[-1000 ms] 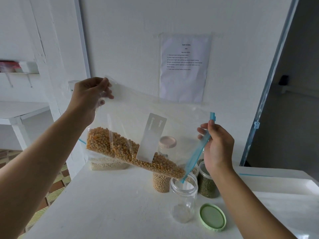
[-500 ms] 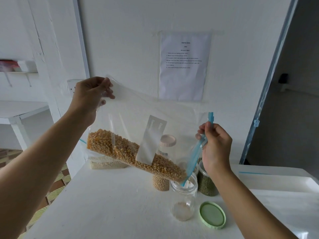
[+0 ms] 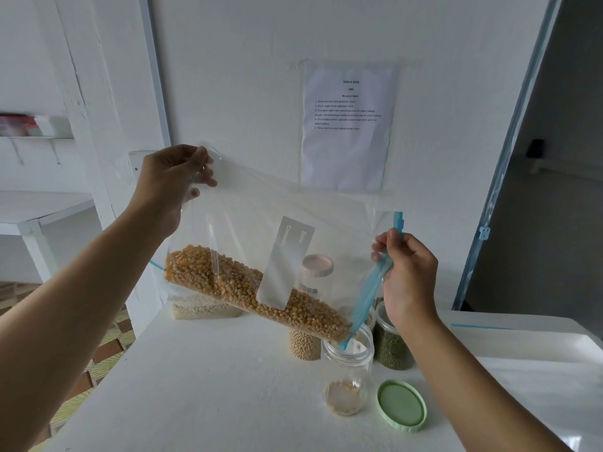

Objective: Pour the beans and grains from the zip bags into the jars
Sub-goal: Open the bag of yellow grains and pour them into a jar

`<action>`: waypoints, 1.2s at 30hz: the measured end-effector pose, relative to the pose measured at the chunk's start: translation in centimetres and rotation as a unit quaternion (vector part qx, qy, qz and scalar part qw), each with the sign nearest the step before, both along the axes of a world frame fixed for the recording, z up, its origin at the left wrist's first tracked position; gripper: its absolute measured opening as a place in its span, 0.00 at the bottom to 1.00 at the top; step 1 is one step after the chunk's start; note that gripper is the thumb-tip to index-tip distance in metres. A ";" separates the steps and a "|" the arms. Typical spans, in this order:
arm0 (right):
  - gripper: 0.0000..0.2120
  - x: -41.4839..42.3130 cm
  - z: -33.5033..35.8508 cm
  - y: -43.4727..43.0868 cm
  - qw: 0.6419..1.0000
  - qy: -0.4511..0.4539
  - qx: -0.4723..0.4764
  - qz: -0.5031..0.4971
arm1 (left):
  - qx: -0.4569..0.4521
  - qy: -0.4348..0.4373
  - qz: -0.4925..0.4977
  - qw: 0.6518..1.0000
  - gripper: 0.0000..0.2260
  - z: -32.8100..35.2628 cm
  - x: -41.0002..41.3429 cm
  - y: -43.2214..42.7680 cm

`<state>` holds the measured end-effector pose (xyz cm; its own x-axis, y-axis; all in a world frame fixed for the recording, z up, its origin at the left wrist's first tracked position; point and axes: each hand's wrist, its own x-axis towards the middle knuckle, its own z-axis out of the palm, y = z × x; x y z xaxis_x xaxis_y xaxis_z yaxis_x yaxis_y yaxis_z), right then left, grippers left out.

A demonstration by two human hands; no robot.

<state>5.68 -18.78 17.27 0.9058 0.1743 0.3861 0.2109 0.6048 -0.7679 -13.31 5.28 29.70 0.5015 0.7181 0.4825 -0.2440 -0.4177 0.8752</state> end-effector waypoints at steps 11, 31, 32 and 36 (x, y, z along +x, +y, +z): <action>0.13 0.2 -0.3 -0.3 1.000 -0.015 -0.020 0.001 | -0.003 0.004 0.002 1.000 0.07 0.2 0.6 -0.2; 0.12 0.2 -0.5 -0.4 0.998 -0.050 -0.037 0.001 | -0.015 0.002 0.006 1.000 0.07 0.1 1.6 0.1; 0.12 0.2 -0.6 -0.3 0.998 -0.049 -0.037 0.000 | -0.014 0.002 0.005 1.000 0.07 0.1 1.6 0.2; 0.13 0.1 -0.4 -0.2 0.998 -0.047 -0.038 0.001 | -0.013 -0.001 0.003 1.000 0.07 0.2 1.6 0.2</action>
